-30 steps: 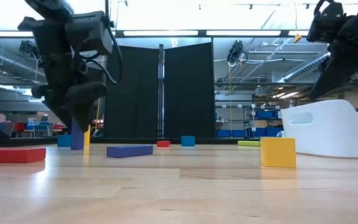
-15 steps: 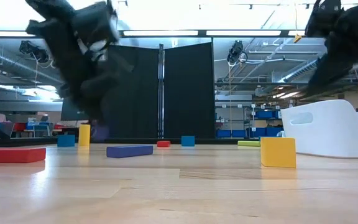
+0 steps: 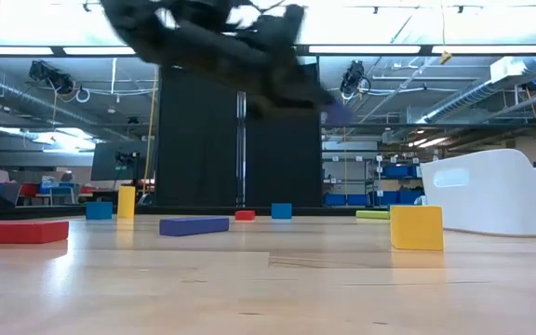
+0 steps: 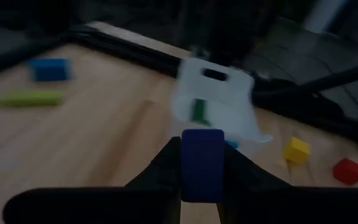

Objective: Sort blocks by size
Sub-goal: Put the blue rectangular block into the top white bin, then put the yellow square block into the bottom white bin

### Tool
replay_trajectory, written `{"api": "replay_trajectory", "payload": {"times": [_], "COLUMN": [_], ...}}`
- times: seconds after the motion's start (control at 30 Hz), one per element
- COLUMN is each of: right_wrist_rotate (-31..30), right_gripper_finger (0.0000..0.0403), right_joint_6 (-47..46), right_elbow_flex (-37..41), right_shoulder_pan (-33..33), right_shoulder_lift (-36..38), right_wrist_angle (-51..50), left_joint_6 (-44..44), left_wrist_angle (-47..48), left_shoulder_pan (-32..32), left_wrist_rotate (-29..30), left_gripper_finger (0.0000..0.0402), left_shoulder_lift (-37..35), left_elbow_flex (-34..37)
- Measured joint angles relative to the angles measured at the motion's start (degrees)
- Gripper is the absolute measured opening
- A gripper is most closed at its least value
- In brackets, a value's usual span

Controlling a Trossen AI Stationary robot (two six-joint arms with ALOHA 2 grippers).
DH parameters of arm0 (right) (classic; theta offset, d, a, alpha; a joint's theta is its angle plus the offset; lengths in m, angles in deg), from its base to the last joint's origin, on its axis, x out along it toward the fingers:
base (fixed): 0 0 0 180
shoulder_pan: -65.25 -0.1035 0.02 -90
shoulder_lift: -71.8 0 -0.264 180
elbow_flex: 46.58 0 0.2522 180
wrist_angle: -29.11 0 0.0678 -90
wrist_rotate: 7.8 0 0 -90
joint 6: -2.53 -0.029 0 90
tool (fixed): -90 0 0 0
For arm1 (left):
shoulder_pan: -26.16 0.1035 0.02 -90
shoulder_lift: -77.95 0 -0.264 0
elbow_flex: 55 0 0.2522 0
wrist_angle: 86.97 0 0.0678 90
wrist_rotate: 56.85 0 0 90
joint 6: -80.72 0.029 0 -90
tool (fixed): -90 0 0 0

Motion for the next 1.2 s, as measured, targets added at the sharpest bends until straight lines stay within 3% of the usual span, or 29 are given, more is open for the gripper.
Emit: {"api": "replay_trajectory", "payload": {"times": [0.23, 0.53, 0.77, 0.83, 0.9, 1.1, 1.2], "right_wrist_rotate": [0.02, 0.18, 0.92, 0.93, 0.92, 1.31, 1.37], "right_gripper_finger": [0.0286, 0.0282, 0.0292, 0.0294, 0.0295, 0.0296, 0.0297], "right_joint_6": [4.38, 2.19, 2.31, 3.10, 3.48, -1.38, -7.75], "right_elbow_flex": [-1.54, -1.54, -1.52, -1.52, -1.52, 0.47, 1.68], "right_shoulder_pan": [-0.20, -0.20, -1.84, -3.00, -4.43, -7.11, -6.21], "right_shoulder_lift": [-0.07, -0.17, -0.29, -0.71, -1.59, -8.01, -14.06], "right_wrist_angle": [1.92, 0.60, 0.53, 0.44, 0.16, -0.11, -0.91], "left_joint_6": [4.31, 6.83, 6.74, 5.43, 4.17, 0.71, 0.48], "left_wrist_angle": [1.04, 11.73, 14.86, 12.25, 4.45, -17.74, -22.20], "left_shoulder_pan": [0.04, 1.62, 2.73, 3.09, 3.57, 5.80, 5.65], "left_wrist_rotate": [-9.09, -11.43, -13.25, -13.28, -12.68, -8.57, -6.94], "left_gripper_finger": [0.0061, 0.0065, 0.0238, 0.0260, 0.0256, 0.0169, 0.0136], "left_shoulder_lift": [18.06, 29.30, 29.19, 27.41, 24.50, 6.63, -4.49], "left_elbow_flex": [-21.23, -38.90, -39.48, -36.78, -30.60, -1.29, 11.55]}}
